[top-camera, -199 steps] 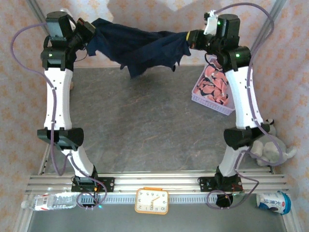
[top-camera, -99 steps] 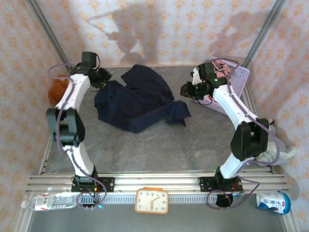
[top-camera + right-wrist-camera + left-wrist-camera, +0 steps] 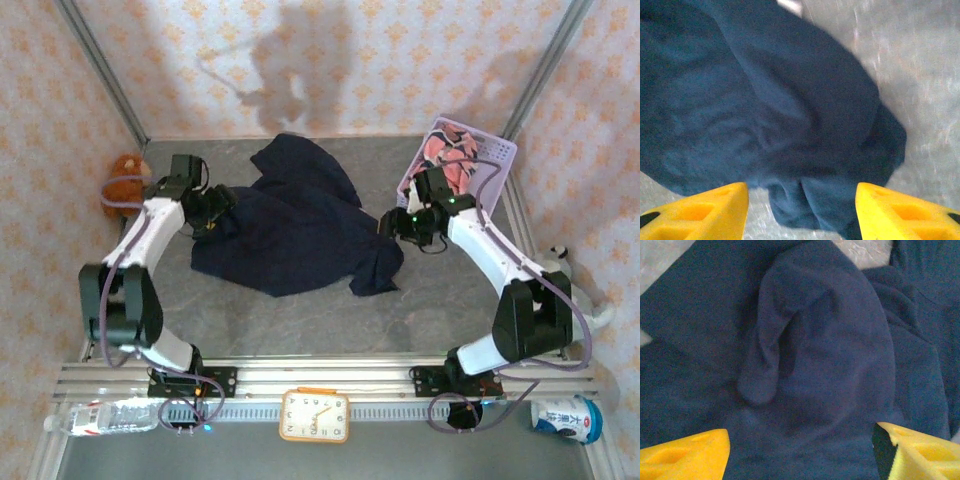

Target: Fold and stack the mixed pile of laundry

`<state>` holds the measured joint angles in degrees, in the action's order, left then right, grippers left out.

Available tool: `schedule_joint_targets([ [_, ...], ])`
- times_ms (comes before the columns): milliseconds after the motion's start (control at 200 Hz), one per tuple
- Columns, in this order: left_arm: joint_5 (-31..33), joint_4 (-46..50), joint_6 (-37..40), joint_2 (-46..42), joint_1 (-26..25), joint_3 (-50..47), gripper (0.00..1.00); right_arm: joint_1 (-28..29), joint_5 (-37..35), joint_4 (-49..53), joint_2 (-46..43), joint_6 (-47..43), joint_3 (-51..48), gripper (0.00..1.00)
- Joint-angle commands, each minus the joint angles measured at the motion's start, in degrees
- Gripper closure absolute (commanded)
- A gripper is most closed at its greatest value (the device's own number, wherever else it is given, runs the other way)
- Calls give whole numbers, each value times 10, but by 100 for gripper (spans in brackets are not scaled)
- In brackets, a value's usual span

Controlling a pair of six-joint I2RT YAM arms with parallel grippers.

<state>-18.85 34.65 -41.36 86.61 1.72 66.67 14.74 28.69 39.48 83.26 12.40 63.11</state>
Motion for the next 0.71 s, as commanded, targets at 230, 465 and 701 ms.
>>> schedule_joint_targets([
  [230,32,-40,-103,-132,-62,-220,25,35,0,-24,-52,66,-169,42],
  [465,49,-112,-130,-73,-83,-256,25,49,-13,-100,-3,80,-190,42],
  [701,71,-151,-126,41,-104,-228,43,50,-24,-102,20,94,-153,98],
])
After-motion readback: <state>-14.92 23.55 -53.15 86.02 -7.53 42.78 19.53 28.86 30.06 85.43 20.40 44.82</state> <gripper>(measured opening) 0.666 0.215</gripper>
